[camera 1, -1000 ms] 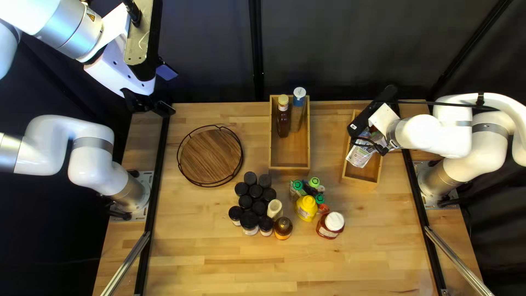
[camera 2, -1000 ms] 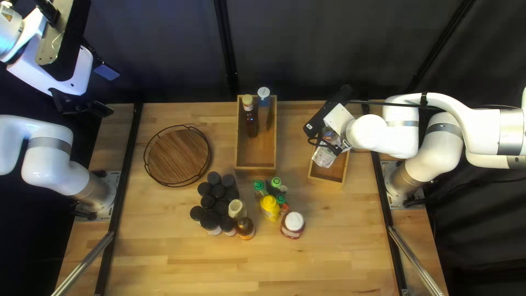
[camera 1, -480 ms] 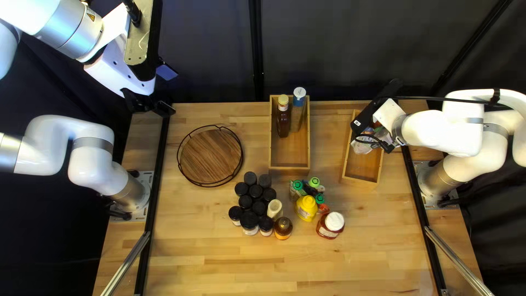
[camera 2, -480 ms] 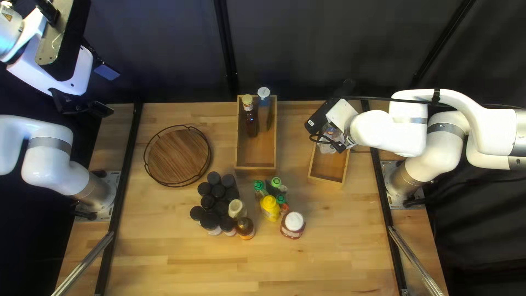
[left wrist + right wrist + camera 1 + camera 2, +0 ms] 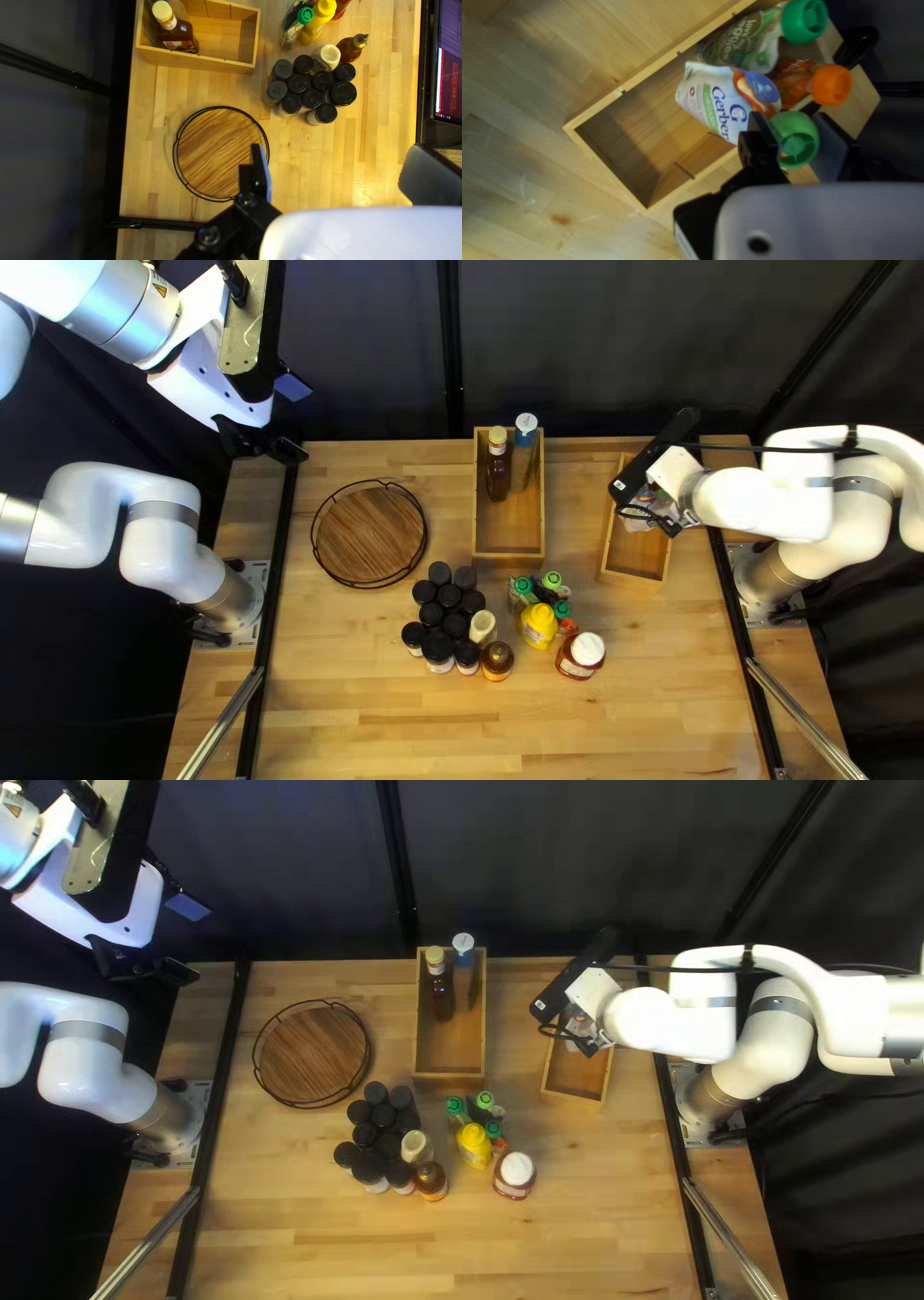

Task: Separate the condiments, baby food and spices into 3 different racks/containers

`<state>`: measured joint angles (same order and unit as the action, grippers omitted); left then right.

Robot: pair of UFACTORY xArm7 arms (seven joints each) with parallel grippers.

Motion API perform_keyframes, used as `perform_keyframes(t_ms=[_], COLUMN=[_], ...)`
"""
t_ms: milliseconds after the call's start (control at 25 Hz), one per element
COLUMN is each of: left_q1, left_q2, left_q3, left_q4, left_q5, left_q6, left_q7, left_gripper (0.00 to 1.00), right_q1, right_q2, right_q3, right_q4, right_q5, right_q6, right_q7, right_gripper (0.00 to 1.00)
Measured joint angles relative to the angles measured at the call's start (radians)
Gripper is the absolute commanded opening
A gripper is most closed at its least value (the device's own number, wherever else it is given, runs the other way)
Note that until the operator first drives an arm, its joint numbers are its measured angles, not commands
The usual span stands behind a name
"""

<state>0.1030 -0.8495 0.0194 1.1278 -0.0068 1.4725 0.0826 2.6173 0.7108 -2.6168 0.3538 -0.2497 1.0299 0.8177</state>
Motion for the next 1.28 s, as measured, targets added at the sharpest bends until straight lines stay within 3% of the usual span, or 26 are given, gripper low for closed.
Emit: perform_keyframes(t_ms=[200, 280, 320, 400, 440, 680, 960, 1120, 1280], left_q1=[0.000, 0.000, 0.000, 0.000, 0.000, 0.000, 0.000, 0.000, 0.000], left_q2=[0.000, 0.000, 0.000, 0.000, 0.000, 0.000, 0.000, 0.000, 0.000], left_q3=[0.000, 0.000, 0.000, 0.000, 0.000, 0.000, 0.000, 0.000, 0.000], left_q4=[0.000, 0.000, 0.000, 0.000, 0.000, 0.000, 0.000, 0.000, 0.000], left_q5=[0.000, 0.000, 0.000, 0.000, 0.000, 0.000, 0.000, 0.000, 0.000], left_q6=[0.000, 0.000, 0.000, 0.000, 0.000, 0.000, 0.000, 0.000, 0.000], left_q7=[0.000, 0.000, 0.000, 0.000, 0.000, 0.000, 0.000, 0.000, 0.000], left_gripper=[1.00, 1.00, 1.00, 1.00, 1.00, 1.00, 1.00, 1.00, 1.00], right_q1=[-0.038, -0.054, -0.062, -0.077, -0.083, -0.052, 0.065, 0.141, 0.189], right_q2=[-0.093, -0.131, -0.148, -0.181, -0.194, -0.163, -0.101, -0.169, -0.275], right_q3=[0.037, 0.053, 0.060, 0.073, 0.078, 0.060, -0.041, -0.099, -0.089], right_q4=[0.031, 0.048, 0.057, 0.077, 0.087, 0.115, 0.185, 0.293, 0.412], right_q5=[-0.016, -0.023, -0.027, -0.034, -0.037, -0.006, 0.112, 0.222, 0.287], right_q6=[-0.016, -0.014, -0.010, 0.001, 0.008, 0.058, 0.101, 0.127, 0.156], right_q7=[0.045, 0.066, 0.075, 0.091, 0.097, 0.041, -0.184, -0.354, -0.419], right_gripper=[0.10, 0.38, 0.71, 0.97, 1.00, 1.00, 1.00, 1.00, 1.00])
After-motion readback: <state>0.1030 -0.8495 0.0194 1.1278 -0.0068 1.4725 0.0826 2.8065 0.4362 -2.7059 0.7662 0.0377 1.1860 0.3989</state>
